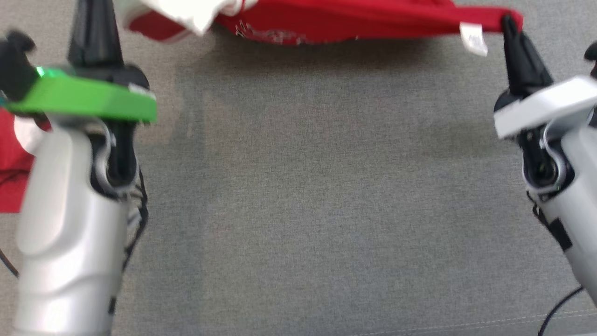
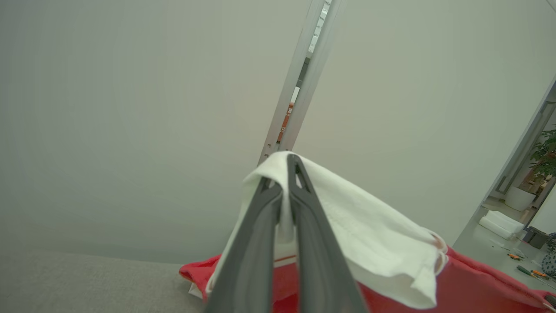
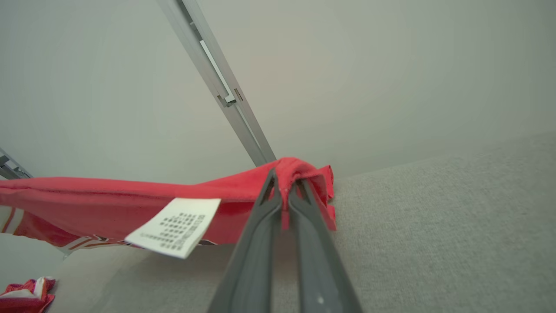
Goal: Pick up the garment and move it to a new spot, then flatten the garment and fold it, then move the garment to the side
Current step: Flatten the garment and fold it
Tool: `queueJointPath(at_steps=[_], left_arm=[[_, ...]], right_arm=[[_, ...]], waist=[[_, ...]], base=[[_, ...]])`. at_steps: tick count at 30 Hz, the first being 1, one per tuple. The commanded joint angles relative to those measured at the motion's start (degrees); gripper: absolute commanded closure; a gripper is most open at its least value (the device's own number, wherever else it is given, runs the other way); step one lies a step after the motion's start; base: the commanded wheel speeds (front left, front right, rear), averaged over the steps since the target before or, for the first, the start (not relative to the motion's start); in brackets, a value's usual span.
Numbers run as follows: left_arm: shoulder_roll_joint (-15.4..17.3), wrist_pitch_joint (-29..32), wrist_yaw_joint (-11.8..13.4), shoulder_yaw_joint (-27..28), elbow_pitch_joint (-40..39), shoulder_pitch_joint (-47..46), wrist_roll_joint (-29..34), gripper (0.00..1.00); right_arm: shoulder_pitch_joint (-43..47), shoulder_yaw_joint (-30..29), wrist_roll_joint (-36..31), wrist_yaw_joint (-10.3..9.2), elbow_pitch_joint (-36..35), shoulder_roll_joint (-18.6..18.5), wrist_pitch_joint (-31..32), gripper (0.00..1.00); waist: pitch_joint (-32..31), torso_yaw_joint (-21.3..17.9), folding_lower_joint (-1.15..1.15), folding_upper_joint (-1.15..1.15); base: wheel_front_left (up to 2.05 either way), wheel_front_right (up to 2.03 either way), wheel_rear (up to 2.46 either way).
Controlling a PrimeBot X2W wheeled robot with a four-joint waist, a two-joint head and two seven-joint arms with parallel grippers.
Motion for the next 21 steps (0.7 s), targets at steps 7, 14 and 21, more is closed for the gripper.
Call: queueJointPath(at_steps=[7,14,21], left_arm=[[-5.59,-0.18,1.01,5.67,-10.01,25.78,3.38,1.0],[-8.3,-0.19,0.55,7.2,-13.43,42.11,4.93,1.0],[-8.86,-0.19,0.04,5.56,-14.94,50.02,6.44,1.0]], right_arm=[[20.37,-4.57,-2.01,-0.09,-7.61,0.02,-0.17,1.0],[34.86,-7.87,-5.09,-0.1,-10.18,1.07,-0.18,1.0],[45.08,-10.27,-8.59,-0.1,-12.54,1.9,-0.18,1.0]], waist=[[-6.83,0.89,0.0,0.0],[-10.71,1.61,0.0,0.0],[-13.35,2.71,0.0,0.0]], base=[[0.0,0.0,0.0],[0.0,0.0,0.0],[0.0,0.0,0.0]])
